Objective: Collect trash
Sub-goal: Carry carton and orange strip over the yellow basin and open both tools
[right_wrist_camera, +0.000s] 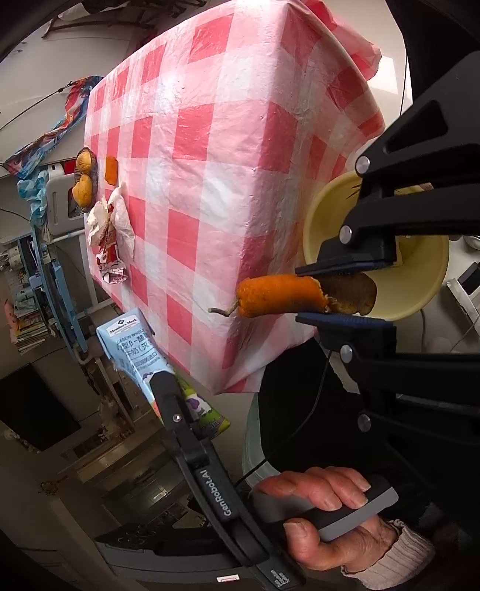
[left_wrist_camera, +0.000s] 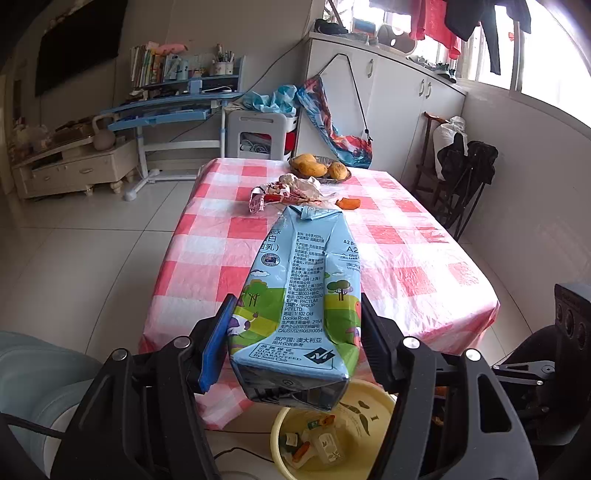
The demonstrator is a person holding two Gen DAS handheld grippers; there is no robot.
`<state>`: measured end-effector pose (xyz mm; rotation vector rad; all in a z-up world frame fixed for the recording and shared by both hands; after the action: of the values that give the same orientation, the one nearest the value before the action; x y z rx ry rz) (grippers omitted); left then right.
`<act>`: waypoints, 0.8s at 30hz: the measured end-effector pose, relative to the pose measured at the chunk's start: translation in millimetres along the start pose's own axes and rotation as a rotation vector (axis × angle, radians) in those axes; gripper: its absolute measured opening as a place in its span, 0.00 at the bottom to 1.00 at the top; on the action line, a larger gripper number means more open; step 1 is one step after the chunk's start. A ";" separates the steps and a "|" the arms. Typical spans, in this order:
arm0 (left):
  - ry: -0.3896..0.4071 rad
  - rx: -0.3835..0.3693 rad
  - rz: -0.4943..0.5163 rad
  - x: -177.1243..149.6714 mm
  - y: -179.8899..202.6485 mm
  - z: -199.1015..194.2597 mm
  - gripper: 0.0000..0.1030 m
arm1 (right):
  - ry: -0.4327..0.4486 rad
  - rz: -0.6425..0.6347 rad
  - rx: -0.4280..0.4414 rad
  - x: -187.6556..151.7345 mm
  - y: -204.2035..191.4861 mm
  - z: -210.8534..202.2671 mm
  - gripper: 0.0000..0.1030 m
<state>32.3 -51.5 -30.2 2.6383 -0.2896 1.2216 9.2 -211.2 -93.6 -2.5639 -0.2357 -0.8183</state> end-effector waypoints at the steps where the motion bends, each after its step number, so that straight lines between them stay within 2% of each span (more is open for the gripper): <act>1: -0.001 0.001 0.004 -1.6 0.7 -1.9 0.59 | 0.005 0.005 -0.004 -0.2 0.8 0.0 0.22; 12: -0.032 -0.016 0.042 -23.7 12.1 -13.4 0.59 | 0.127 0.082 -0.004 7.0 14.7 -18.0 0.30; 14: -0.048 -0.025 0.052 -30.0 15.8 -12.9 0.59 | 0.152 0.088 -0.025 7.4 16.5 -21.5 0.40; 20: -0.143 -0.079 0.101 -62.5 33.5 -3.9 0.59 | 0.190 0.124 -0.071 10.1 25.5 -26.0 0.47; 22: -0.233 -0.124 0.136 -79.6 42.3 6.0 0.59 | 0.199 0.130 -0.084 11.3 27.4 -27.1 0.51; 24: -0.286 -0.131 0.188 -94.4 50.4 12.2 0.60 | 0.203 0.134 -0.092 12.0 29.3 -27.5 0.53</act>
<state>-32.4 -95.0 -104.6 2.7140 -0.6558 0.8348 13.3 -249.4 -76.9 -2.5236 0.0365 -1.0505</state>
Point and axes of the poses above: each gripper's, at about its wrist camera, not at the fingertips, and z roughly the way its jaws point, y to its right, x to its top, the point moved 3 cm from there along z, roughly the way its jaws point, and after that the axes turned 1 degree about -y, right-handed, at the moved point
